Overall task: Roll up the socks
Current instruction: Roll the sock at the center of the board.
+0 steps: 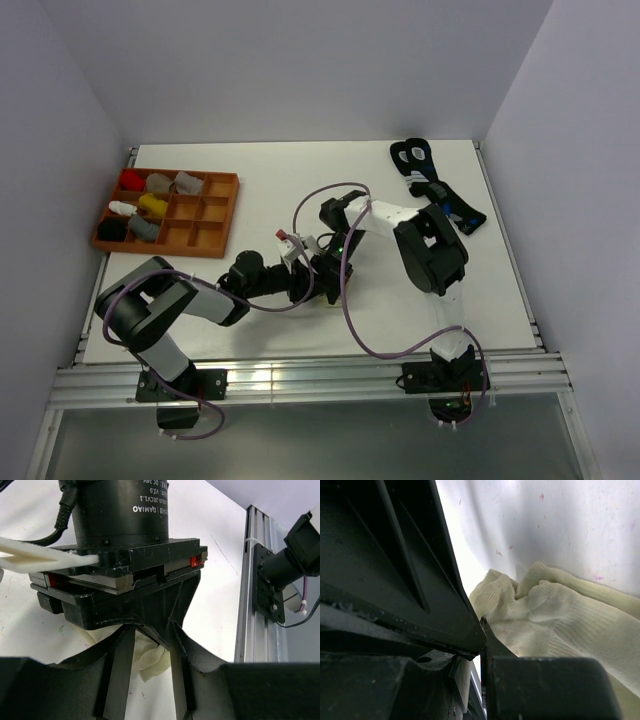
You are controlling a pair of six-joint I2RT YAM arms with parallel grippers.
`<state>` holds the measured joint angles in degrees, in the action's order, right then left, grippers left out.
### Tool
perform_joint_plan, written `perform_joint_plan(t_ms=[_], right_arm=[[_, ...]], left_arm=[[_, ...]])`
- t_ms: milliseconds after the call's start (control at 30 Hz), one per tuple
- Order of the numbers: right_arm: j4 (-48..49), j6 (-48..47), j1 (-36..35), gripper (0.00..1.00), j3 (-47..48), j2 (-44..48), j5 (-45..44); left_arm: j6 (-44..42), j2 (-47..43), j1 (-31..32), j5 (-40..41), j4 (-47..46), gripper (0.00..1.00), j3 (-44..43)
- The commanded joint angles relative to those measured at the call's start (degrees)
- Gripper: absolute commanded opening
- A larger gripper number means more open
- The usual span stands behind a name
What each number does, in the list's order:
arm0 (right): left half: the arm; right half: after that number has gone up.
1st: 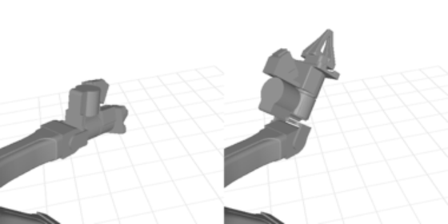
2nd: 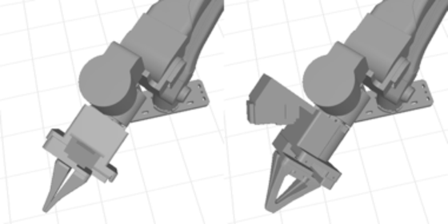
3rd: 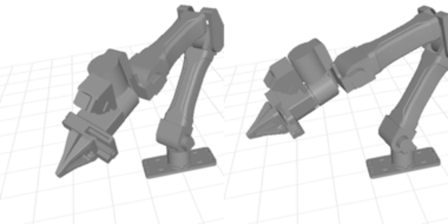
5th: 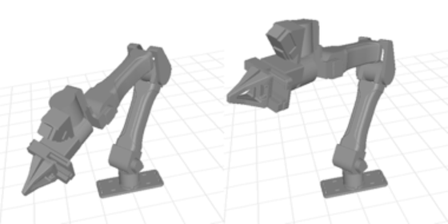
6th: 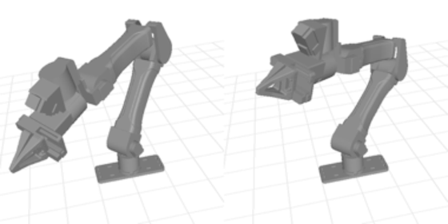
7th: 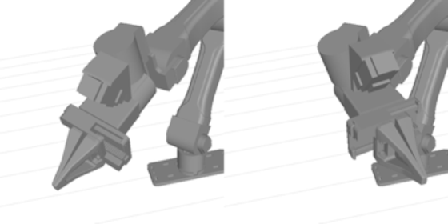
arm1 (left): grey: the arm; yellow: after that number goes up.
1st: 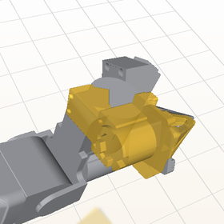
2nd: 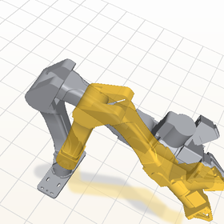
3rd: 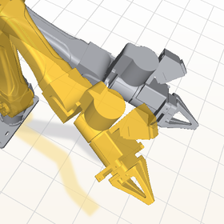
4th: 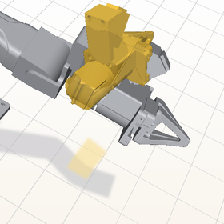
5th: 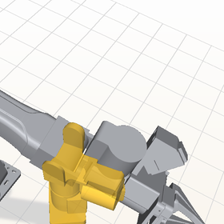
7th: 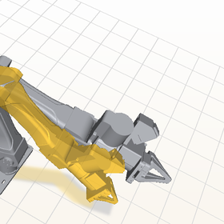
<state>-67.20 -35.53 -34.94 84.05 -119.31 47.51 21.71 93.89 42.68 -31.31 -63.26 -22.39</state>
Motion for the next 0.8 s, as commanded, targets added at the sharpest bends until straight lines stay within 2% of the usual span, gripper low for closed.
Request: perform_joint_plan(t_ms=[0, 333, 767], right_arm=[[-0.5, -0.8, -0.1, 0.15, 0.7, 4.6, 3.3], [0.5, 0.3, -0.1, 0.14, 0.2, 5.1, 3.1], [1.6, 1.0, -0.1, 0.13, -0.6, 5.8, 2.3]], left_arm=[[-3.7, -0.9, 0.3, -5.4, 4.4, 0.39, -2.2], [-5.9, 0.3, 0.3, -7.5, 8.9, 0.41, -2.8], [-4.8, 3.1, 0.4, -9.2, 6.5, 0.41, -2.8]])
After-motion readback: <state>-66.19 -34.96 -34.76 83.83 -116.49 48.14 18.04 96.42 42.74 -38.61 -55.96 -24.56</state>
